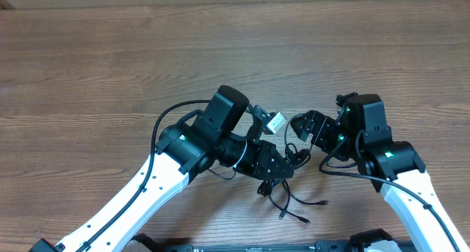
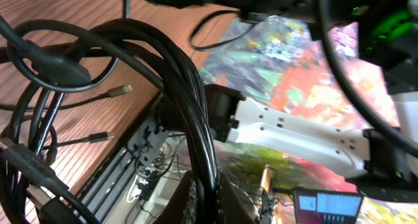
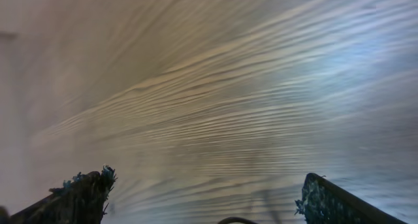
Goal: Untangle cables
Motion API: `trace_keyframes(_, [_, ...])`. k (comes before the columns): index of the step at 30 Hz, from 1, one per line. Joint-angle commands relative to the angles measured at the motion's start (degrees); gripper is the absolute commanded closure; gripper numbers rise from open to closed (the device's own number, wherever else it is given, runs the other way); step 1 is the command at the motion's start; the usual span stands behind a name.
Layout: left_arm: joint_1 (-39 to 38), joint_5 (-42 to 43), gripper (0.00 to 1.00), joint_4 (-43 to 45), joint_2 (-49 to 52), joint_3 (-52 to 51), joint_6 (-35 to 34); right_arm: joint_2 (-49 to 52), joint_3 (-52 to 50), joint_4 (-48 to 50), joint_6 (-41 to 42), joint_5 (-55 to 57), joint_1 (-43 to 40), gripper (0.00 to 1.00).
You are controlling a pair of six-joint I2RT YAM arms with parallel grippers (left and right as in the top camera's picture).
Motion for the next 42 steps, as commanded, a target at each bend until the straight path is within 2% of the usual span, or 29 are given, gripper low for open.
trace_keyframes(1, [-0.5, -2.2, 0.96, -0.5, -0.9, 0.9, 1.1, -0.1, 1.0, 2.6, -2.0, -9.7, 0.1, 0.06])
trace_keyframes(8, [-0.5, -3.3, 0.96, -0.5, -0.9, 0.9, 0.7, -0.1, 1.0, 7.5, -3.2, -21.7, 0.1, 0.07])
trace_keyframes(22, [-2.5, -9.8, 0.96, -4.0, -0.9, 0.9, 1.0, -0.1, 1.0, 9.3, -3.3, -26.3, 0.0, 0.07])
trace_keyframes(28, [-2.5, -9.2, 0.96, -5.3, -0.9, 0.9, 1.2, -0.1, 1.0, 5.4, -3.2, -16.0, 0.0, 0.06])
trace_keyframes(32, [-2.5, -9.0, 0.96, -5.6, -0.9, 0.9, 1.4, -0.1, 1.0, 1.3, -3.0, -7.1, 0.0, 0.01])
trace_keyframes(42, [-0.2, -8.8, 0.96, -5.9, -2.4, 0.9, -0.4, -0.1, 1.0, -0.8, -3.0, -2.9, -0.2, 0.00])
